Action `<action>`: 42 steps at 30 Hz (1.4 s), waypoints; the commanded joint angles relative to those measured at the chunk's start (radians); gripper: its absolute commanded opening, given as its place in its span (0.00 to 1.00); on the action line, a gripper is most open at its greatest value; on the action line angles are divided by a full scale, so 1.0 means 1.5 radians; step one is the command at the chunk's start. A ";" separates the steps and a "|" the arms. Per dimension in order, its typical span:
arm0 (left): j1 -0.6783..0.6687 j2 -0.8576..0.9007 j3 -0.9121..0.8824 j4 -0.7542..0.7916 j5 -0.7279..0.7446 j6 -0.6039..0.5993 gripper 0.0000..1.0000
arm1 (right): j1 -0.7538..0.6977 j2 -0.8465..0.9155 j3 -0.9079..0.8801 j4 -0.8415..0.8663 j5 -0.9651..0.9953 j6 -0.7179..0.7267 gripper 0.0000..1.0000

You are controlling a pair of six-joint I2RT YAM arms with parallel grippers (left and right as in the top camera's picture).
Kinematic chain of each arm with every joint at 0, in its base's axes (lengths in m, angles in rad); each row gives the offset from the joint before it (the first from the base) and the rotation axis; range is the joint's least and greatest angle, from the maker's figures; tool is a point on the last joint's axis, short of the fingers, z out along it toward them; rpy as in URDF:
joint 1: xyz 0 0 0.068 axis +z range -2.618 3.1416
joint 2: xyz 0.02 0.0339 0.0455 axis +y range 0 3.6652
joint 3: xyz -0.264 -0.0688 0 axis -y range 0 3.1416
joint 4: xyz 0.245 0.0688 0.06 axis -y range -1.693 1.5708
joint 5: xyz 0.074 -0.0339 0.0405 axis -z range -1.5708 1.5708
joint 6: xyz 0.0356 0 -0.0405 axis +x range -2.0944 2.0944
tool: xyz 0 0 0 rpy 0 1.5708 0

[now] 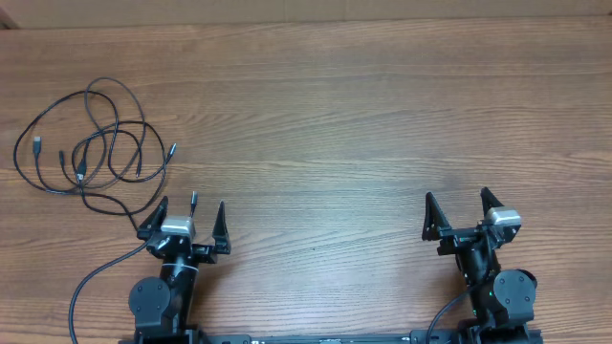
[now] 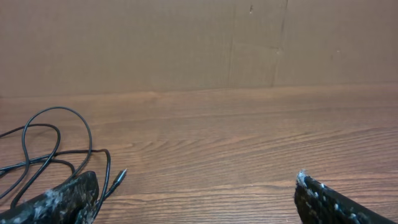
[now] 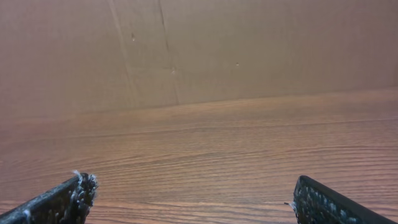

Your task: Untangle cables

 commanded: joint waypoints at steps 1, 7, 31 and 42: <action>-0.001 -0.007 -0.003 0.004 -0.012 0.003 1.00 | 0.004 -0.006 -0.007 0.004 -0.004 -0.003 1.00; -0.001 -0.007 -0.003 -0.006 -0.036 0.002 0.99 | 0.004 -0.006 -0.007 0.004 -0.004 -0.003 1.00; -0.018 -0.007 -0.003 -0.007 -0.045 0.000 1.00 | 0.004 -0.006 -0.007 0.004 -0.004 -0.003 1.00; -0.017 -0.006 -0.003 -0.007 -0.045 0.000 0.99 | 0.004 -0.006 -0.007 0.004 -0.004 -0.003 1.00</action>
